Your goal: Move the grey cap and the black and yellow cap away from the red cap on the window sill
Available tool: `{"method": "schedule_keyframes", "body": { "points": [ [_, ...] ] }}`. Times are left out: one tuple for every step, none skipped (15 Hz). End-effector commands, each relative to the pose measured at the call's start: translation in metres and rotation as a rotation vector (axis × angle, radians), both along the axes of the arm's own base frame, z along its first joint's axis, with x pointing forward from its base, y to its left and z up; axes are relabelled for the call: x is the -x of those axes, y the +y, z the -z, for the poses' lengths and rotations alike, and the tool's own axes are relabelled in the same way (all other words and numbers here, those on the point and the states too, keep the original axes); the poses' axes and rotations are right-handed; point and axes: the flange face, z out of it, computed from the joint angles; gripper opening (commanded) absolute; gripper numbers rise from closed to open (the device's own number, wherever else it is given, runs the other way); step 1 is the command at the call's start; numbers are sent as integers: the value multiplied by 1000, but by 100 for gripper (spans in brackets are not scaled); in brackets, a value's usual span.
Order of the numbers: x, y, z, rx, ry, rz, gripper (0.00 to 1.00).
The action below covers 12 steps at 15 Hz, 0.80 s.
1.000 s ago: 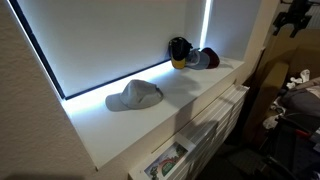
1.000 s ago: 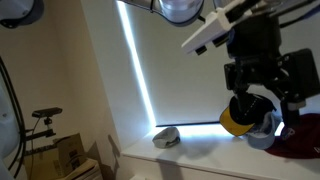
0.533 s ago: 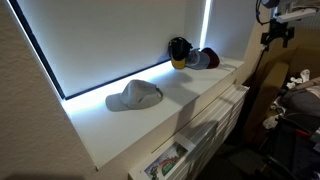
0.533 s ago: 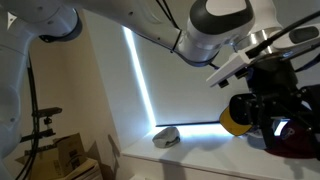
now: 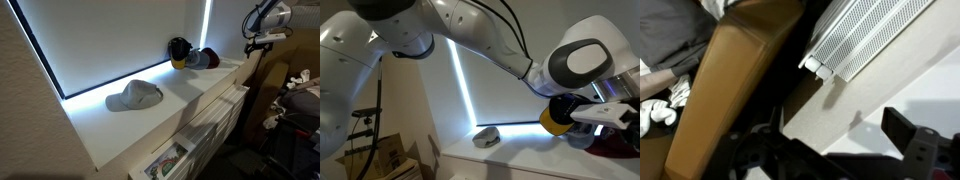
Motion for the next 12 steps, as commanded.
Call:
{"method": "schedule_keyframes", "body": {
  "points": [
    [-8,-21,2,56,-191,52,100],
    [-8,-22,2,53,-224,61,100],
    [-7,-14,3,49,-155,51,100],
    [-8,-16,3,51,-182,60,100],
    [-7,-18,3,51,-192,65,100],
    [-7,-19,2,51,-196,67,100],
    [-8,-19,1,52,-198,67,100],
    [-8,-19,1,52,-199,67,100],
    [-23,-16,-5,43,-186,18,100],
    [-37,-7,-6,57,-152,-26,100],
    [-58,10,-7,96,-88,-72,100],
    [-78,25,-7,136,-45,-99,100]
  ]
}}
